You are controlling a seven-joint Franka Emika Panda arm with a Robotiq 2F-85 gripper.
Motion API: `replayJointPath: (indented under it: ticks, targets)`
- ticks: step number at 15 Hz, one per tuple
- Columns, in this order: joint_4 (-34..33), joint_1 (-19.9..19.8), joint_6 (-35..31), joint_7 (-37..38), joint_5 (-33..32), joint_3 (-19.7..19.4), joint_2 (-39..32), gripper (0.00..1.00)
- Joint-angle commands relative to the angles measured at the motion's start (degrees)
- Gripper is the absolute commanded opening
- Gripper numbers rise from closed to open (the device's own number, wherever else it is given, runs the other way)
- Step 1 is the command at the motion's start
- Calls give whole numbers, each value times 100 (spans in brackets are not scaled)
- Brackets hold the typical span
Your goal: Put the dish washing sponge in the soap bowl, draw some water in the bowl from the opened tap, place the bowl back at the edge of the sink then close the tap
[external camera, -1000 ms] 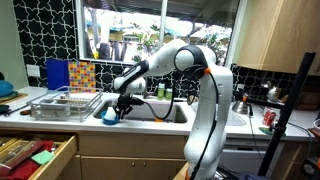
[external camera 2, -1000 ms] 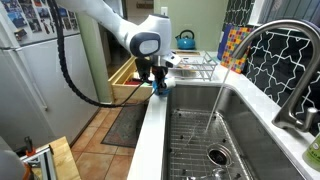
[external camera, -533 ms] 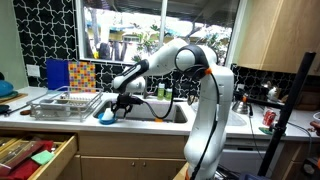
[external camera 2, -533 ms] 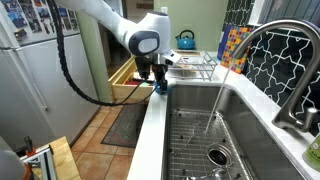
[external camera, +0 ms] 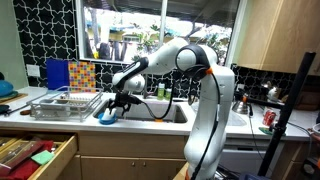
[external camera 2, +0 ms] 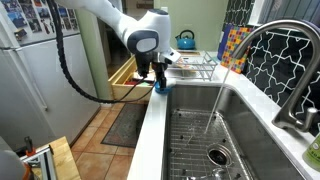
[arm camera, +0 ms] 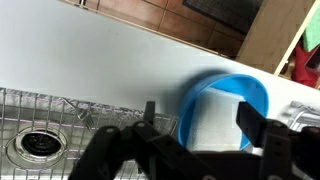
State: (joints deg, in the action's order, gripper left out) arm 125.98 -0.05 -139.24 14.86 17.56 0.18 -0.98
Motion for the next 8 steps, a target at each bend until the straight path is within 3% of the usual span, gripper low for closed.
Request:
replayJointPath:
  ticks: [1,5,7,8]
  targets:
    - [67,20,-237,-141,362,22,-129,57]
    - [64,19,-277,-111,461,38,-256,36]
    - [58,14,-241,-68,415,31,-305,35]
    - [55,12,-231,-47,388,27,-324,25]
